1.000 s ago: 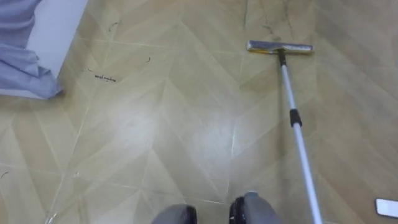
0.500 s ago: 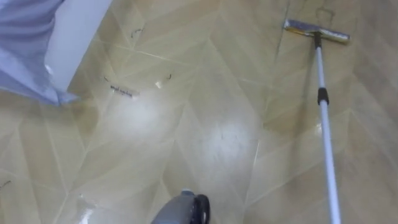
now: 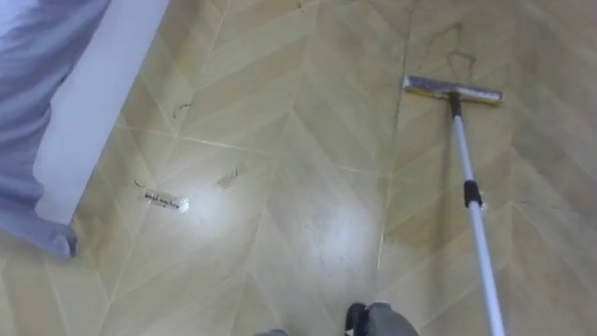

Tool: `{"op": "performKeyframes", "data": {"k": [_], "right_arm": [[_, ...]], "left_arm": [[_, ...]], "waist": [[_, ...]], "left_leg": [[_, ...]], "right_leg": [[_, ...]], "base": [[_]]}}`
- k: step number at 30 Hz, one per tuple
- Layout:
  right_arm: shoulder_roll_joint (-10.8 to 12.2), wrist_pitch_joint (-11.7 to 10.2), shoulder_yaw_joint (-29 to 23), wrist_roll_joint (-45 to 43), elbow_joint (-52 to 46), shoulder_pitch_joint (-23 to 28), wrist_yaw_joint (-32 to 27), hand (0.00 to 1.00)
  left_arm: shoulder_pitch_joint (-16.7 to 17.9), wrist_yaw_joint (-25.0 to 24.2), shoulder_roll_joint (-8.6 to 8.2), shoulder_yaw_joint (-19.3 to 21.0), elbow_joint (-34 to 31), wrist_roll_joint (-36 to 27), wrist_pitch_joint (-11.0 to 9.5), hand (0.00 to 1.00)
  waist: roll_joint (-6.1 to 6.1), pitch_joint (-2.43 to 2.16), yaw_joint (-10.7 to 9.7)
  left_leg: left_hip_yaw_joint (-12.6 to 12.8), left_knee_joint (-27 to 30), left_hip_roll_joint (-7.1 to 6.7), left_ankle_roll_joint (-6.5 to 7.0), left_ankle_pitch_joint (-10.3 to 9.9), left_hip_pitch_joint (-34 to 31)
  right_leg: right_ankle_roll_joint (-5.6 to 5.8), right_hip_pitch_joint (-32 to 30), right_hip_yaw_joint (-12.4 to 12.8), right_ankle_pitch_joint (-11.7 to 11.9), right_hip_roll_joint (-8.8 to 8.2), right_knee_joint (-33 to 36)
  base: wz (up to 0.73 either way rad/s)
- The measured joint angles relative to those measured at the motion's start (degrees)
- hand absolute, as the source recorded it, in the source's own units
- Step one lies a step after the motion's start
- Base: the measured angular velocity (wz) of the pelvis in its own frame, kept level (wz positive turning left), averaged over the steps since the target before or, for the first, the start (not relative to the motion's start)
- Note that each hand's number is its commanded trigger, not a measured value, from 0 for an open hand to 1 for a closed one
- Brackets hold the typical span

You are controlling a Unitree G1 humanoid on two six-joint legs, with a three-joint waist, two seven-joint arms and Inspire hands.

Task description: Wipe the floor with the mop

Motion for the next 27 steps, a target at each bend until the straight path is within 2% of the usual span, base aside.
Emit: {"op": "performKeyframes", "data": {"k": [1, 2, 3, 4, 5, 6, 7, 8, 9, 10, 11, 12, 13, 15, 17, 18, 19, 20, 21, 22, 23, 24, 25, 26, 27], "right_arm": [[-0.7, -0.7, 0.4, 1.8, 0.0, -3.3, 0.0, 1.00], [-0.9, -1.2, 0.5, 2.8, -0.2, -4.2, 0.2, 1.00], [-1.0, -1.8, 0.3, 4.3, -1.2, -6.1, 0.4, 1.00], [-1.1, -2.1, 0.3, 5.5, -2.2, -7.3, 1.4, 1.00], [-1.1, -2.3, 0.3, 6.0, -2.3, -7.5, 1.9, 1.00], [-0.9, -2.4, 0.4, 7.0, -2.3, -7.2, 2.6, 1.00], [-1.0, -2.4, 0.3, 7.5, -2.3, -5.4, 3.6, 1.00], [-1.3, -2.4, 0.3, 7.7, -2.3, -4.1, 3.9, 1.00], [-1.7, -2.4, 0.4, 8.0, -1.8, -1.1, 4.0, 1.00], [-2.2, -2.4, 0.6, 7.9, -0.5, 1.5, 4.2, 1.00], [-2.5, -2.5, 0.7, 7.8, 0.1, 2.9, 4.4, 1.00], [-3.0, -2.5, 1.4, 7.5, 0.4, 6.5, 4.4, 1.00], [-3.0, -2.6, 1.7, 7.0, 0.4, 9.7, 3.5, 1.00], [-2.2, -2.8, 1.7, 6.8, 0.4, 13.7, 2.1, 1.00], [-0.7, -2.9, 1.7, 6.8, 0.3, 16.3, 1.0, 1.00], [0.4, -2.9, 1.6, 6.3, 0.3, 17.2, 0.7, 1.00], [1.5, -2.9, 1.5, 5.9, 0.3, 17.6, 0.4, 1.00], [1.9, -2.9, 1.4, 5.9, 0.3, 17.8, 0.4, 1.00], [2.4, -2.6, 1.3, 5.7, 0.2, 18.0, 0.6, 1.00], [2.7, -2.1, 0.7, 5.1, -0.1, 18.4, 0.7, 1.00], [2.7, -2.0, 0.4, 4.7, -0.1, 18.4, 0.7, 1.00], [2.7, -1.4, 0.4, 4.5, -0.2, 17.5, 0.6, 1.00], [2.5, -0.7, 0.4, 4.2, 0.0, 16.1, 0.6, 1.00], [2.4, -0.3, 0.4, 4.2, 0.5, 14.9, 0.6, 1.00], [1.8, 0.3, 0.3, 4.2, 1.1, 12.2, 0.6, 1.00]], "left_arm": [[-0.3, -0.1, 0.10, 0.0, -0.6, -0.4, 0.0, 0.00], [-0.3, -0.2, 0.20, 0.1, -1.2, -0.3, -0.1, 0.00], [-0.1, -0.5, 0.41, 0.3, -2.0, -0.3, -0.5, 0.00], [0.4, -1.2, 0.45, 0.5, -2.4, -0.2, -0.5, 0.00], [0.6, -1.4, 0.44, 0.5, -2.4, -0.2, -0.5, 0.00], [1.1, -2.2, 0.59, 0.4, -2.5, -0.1, -0.4, 0.00], [1.3, -3.2, 0.75, 0.5, -2.3, 0.1, -0.4, 0.00], [1.3, -3.7, 0.77, 0.5, -2.1, 0.3, -0.3, 0.00], [0.4, -4.3, 0.77, 0.5, -1.5, 0.5, -0.3, 0.00], [-0.3, -4.8, 0.78, 0.5, -1.1, 0.7, -0.4, 0.00], [-0.5, -5.2, 0.71, 0.5, -1.1, 1.1, -0.6, 0.00], [-1.1, -5.3, 0.59, 0.8, -1.1, 1.2, -1.3, 0.00], [-1.1, -5.3, 0.48, 1.4, -1.2, 1.7, -2.3, 0.00], [-1.2, -4.7, 0.51, 1.3, -1.8, 2.9, -2.8, 0.00], [-1.1, -4.1, 0.52, 1.3, -2.0, 2.6, -2.8, 0.00], [-0.9, -3.7, 0.42, 1.3, -2.0, 2.7, -2.7, 0.00], [-0.8, -3.4, 0.30, 1.3, -1.7, 2.9, -2.4, 0.00], [-0.6, -3.4, 0.15, 1.3, -1.5, 2.9, -2.2, 0.00], [-0.1, -3.3, -0.20, 1.3, -1.6, 2.9, -1.8, 0.00], [0.4, -3.3, -0.62, 1.3, -1.5, 2.9, -0.8, 0.00], [0.8, -3.3, -0.79, 1.3, -1.6, 2.7, -0.3, 0.00], [1.5, -3.3, -0.83, 1.1, -1.5, 1.8, 0.2, 0.00], [1.4, -3.3, -0.73, 1.2, -1.0, 0.9, 1.0, 0.00], [1.4, -3.3, -0.69, 1.2, -0.9, 0.8, 1.3, 0.00], [1.5, -3.2, -0.58, 0.9, -0.8, -0.3, 1.3, 0.00]], "waist": [[-0.42, 0.23, 0.5], [-0.61, 0.34, 0.9], [-1.10, 0.33, 2.1], [-1.28, 0.31, 2.8], [-1.26, 0.26, 2.9], [-1.26, 0.05, 2.9], [-1.43, -0.57, 2.0], [-1.38, -0.57, 1.5], [-1.17, -0.56, 1.2], [-1.15, -0.68, 1.0], [-0.79, -0.80, 0.8], [0.00, -1.18, 0.9], [1.33, -1.61, 0.8], [2.48, -1.62, -0.2], [3.00, -1.50, -0.9], [3.05, -1.53, -1.1], [2.85, -1.41, -1.5], [2.63, -1.40, -1.7], [2.35, -1.43, -2.2], [2.26, -1.39, -2.5], [2.34, -1.45, -2.4], [2.48, -1.45, -2.2], [2.25, -1.34, -2.2], [1.98, -1.21, -2.2], [1.66, -1.00, -2.1]], "left_leg": [[-0.2, 0.2, 0.24, 0.78, -0.9, -3.0], [-0.1, -1.0, 0.62, 1.19, -1.5, -4.5], [-0.2, -6.0, 1.28, 1.71, -1.8, -7.2], [-0.7, -14.1, 1.25, 1.54, -1.6, -8.4], [-0.8, -18.7, 1.26, 1.17, -1.0, -8.4], [-0.6, -23.5, 0.97, 2.25, 2.0, -8.4], [0.1, -24.9, -0.15, 3.40, 2.7, -6.8], [0.5, -24.9, -0.58, 4.49, 2.6, -6.1], [1.4, -24.6, -1.27, 6.61, 2.0, -4.6], [1.8, -23.9, -2.44, 7.76, 0.5, -3.3], [1.9, -23.4, -2.80, 8.24, -0.5, -2.8], [1.9, -22.4, -3.21, 8.96, -2.4, -1.9], [1.0, -21.8, -3.42, 9.21, -4.0, -1.3], [0.0, -22.4, -4.19, 9.48, -4.9, -0.1], [-0.1, -23.8, -4.21, 9.42, -5.1, 1.4], [-0.9, -25.3, -4.20, 9.03, -5.9, 2.8], [-1.0, -26.4, -4.17, 8.57, -6.4, 4.5], [-1.1, -26.8, -4.16, 8.35, -6.9, 5.4], [-1.4, -26.9, -4.10, 7.89, -8.1, 6.7], [-1.9, -26.4, -4.01, 7.22, -9.6, 8.3], [-2.1, -26.0, -3.76, 6.78, -10.3, 9.1], [-2.3, -25.0, -2.94, 5.85, -11.8, 10.5], [-2.3, -21.7, -2.20, 4.68, -12.5, 10.7], [-2.0, -19.1, -1.73, 4.41, -12.4, 10.1], [-1.7, -13.3, -0.91, 2.64, -11.4, 8.7]], "right_leg": [[0.12, 0.1, 0.4, -1.5, 0.29, 1.4], [0.24, 0.3, 0.4, -2.1, 0.47, 1.7], [0.30, 1.0, 0.4, -2.9, 0.54, 1.7], [0.88, 2.7, 0.4, -3.8, 0.49, 0.7], [1.22, 3.7, 0.4, -4.2, 0.41, 0.1], [2.04, 5.9, 0.5, -5.4, -0.42, -1.0], [3.64, 7.9, 0.1, -6.3, -2.11, -1.6], [4.01, 9.0, 0.2, -6.8, -2.59, -1.8], [4.65, 10.2, 1.5, -7.2, -3.15, -1.0], [5.30, 9.6, 2.9, -6.1, -3.39, 2.9], [5.69, 9.1, 3.6, -4.8, -3.47, 5.4], [5.94, 7.1, 5.2, -1.3, -3.15, 10.3], [6.21, 5.2, 5.9, 1.2, -2.28, 14.1], [6.12, 0.6, 5.8, 1.2, -1.70, 16.2], [6.02, -4.0, 5.1, 1.2, -0.71, 13.1], [5.29, -6.1, 4.6, 1.7, 0.04, 7.5], [4.22, -6.8, 3.5, 2.8, 0.06, 0.5], [3.73, -7.0, 3.6, 3.8, 0.20, -2.9], [3.19, -6.5, 3.6, 5.9, 0.42, -8.3], [2.86, -5.6, 3.1, 8.1, 0.44, -9.0], [2.80, -4.9, 2.6, 8.1, 0.59, -8.7], [2.26, -3.4, 1.6, 7.8, 0.79, -7.6], [1.36, -2.4, 0.5, 6.9, 0.64, -5.7], [1.11, -2.1, 0.0, 5.7, 0.66, -4.6], [0.38, -1.7, -0.5, 3.8, 0.66, -2.1]], "base": [[0.06], [0.04], [0.00], [0.00], [0.05], [0.24], [0.38], [0.61], [0.48], [0.36], [0.12], [0.00], [0.00], [-0.05], [-0.19], [-0.30], [-0.28], [-0.12], [0.05], [0.07], [0.00], [0.00], [0.09], [0.19], [0.12]]}}
